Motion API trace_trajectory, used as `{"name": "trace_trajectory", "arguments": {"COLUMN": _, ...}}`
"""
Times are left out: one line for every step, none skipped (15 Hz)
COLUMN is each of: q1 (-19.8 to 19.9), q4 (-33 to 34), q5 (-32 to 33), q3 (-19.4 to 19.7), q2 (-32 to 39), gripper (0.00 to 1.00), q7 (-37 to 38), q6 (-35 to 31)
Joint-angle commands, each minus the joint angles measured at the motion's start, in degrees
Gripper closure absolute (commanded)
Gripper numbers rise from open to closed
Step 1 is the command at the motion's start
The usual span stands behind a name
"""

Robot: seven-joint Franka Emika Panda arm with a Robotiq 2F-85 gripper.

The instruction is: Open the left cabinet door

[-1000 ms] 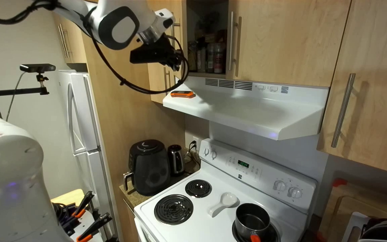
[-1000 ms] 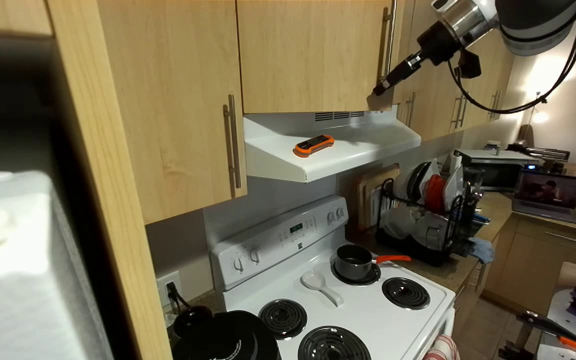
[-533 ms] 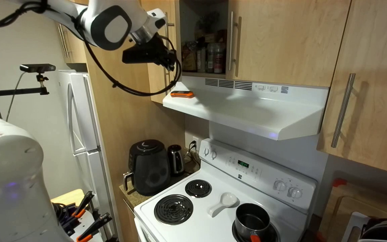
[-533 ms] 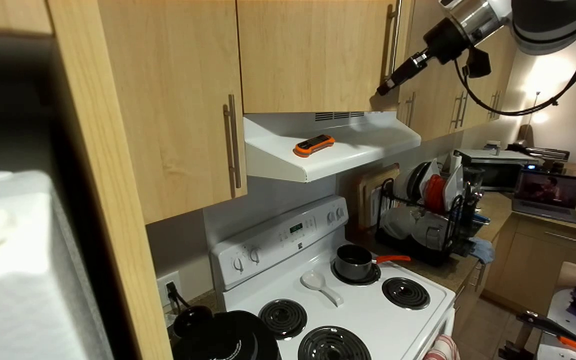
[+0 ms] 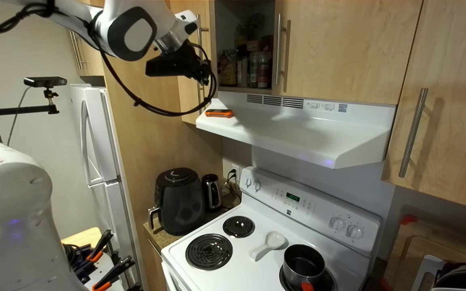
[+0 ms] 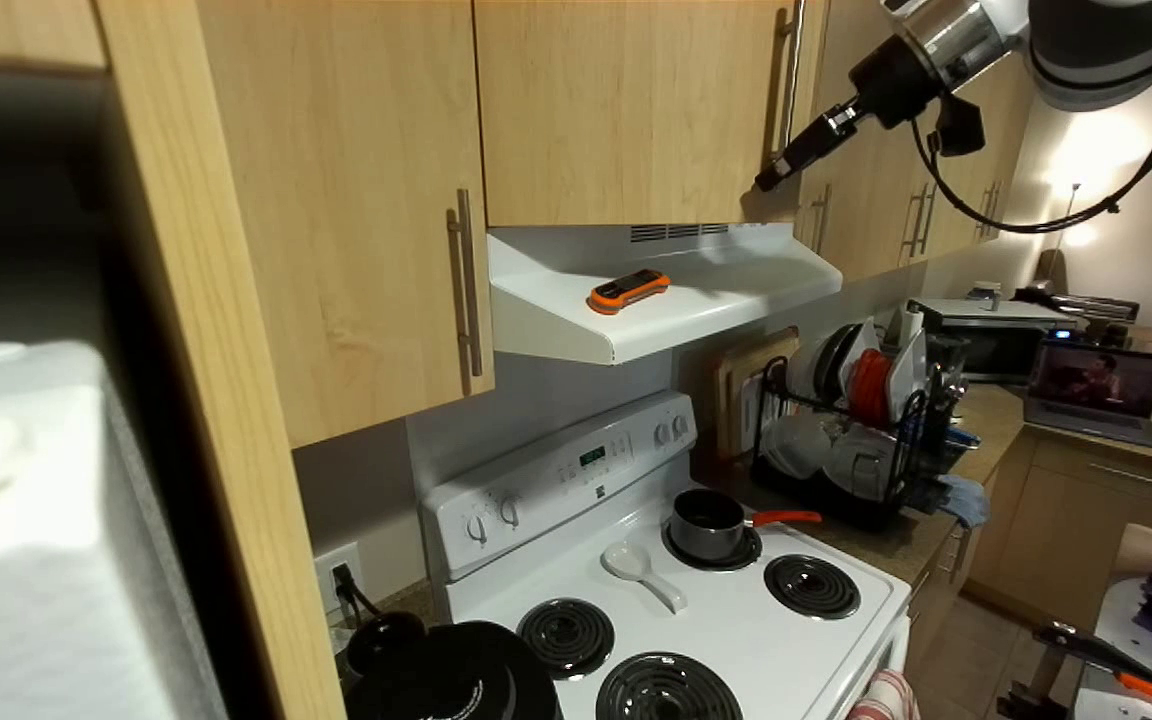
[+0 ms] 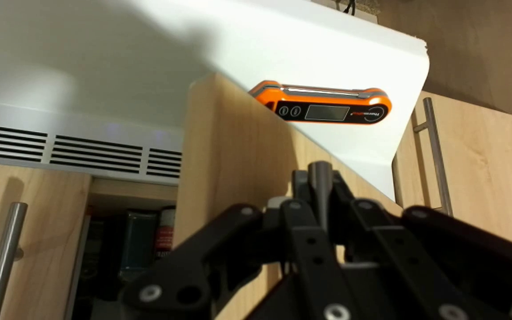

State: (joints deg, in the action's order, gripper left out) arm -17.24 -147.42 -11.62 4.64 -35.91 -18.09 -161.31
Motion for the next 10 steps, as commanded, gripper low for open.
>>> {"name": "trace_trajectory", "arguments": {"q1": -6.1, "q4": -1.7, "q5": -1.2, "q3": -0.9, "q2": -5.5, "gripper": 0.62, "q7": 0.6, "q6": 6.9}}
{"name": "trace_trajectory", "arguments": {"q1": -6.1, "q4": -1.7, "q5": -1.2, "q3": -0.8, "q2": -5.5, "gripper": 0.62, "q7": 0.5, "q6": 6.9}}
{"name": "trace_trajectory", "arguments": {"q1": -6.1, "q4": -1.8, "q5": -1.2, "q3": -0.6, "q2": -5.6, "gripper": 0.62, "q7": 0.3, "q6": 6.9}}
{"name": "trace_trajectory", "arguments": {"q1": -6.2, "q4": -1.7, "q5": -1.2, "q3": -0.5, "q2": -5.5, "gripper": 0.62, "q7": 0.2, "q6": 6.9}}
{"name": "trace_trajectory", "arguments": {"q1": -6.3, "q4": -1.7, "q5": -1.3, "q3": -0.2, "q2": -5.5, "gripper": 0.61, "q7": 0.0, "q6": 7.0}}
{"name": "trace_trajectory", "arguments": {"q1": -6.4, "q4": -1.7, "q5": -1.3, "q3": 0.0, "q2": -5.4, "gripper": 0.61, "q7": 0.0, "q6": 7.0}}
{"name": "trace_trajectory", "arguments": {"q1": -6.6, "q4": -1.6, "q5": -1.4, "q3": 0.3, "q2": -5.3, "gripper": 0.61, "q7": -0.3, "q6": 7.2}}
{"name": "trace_trajectory", "arguments": {"q1": -7.2, "q4": -1.4, "q5": -1.8, "q3": 0.7, "q2": -5.7, "gripper": 0.57, "q7": -0.7, "q6": 8.9}}
{"name": "trace_trajectory", "arguments": {"q1": -8.0, "q4": -1.1, "q5": -2.2, "q3": 1.1, "q2": -6.1, "gripper": 0.53, "q7": -1.3, "q6": 10.8}}
{"name": "trace_trajectory", "arguments": {"q1": -8.9, "q4": -0.8, "q5": -2.5, "q3": 1.8, "q2": -6.2, "gripper": 0.45, "q7": -2.0, "q6": 12.1}}
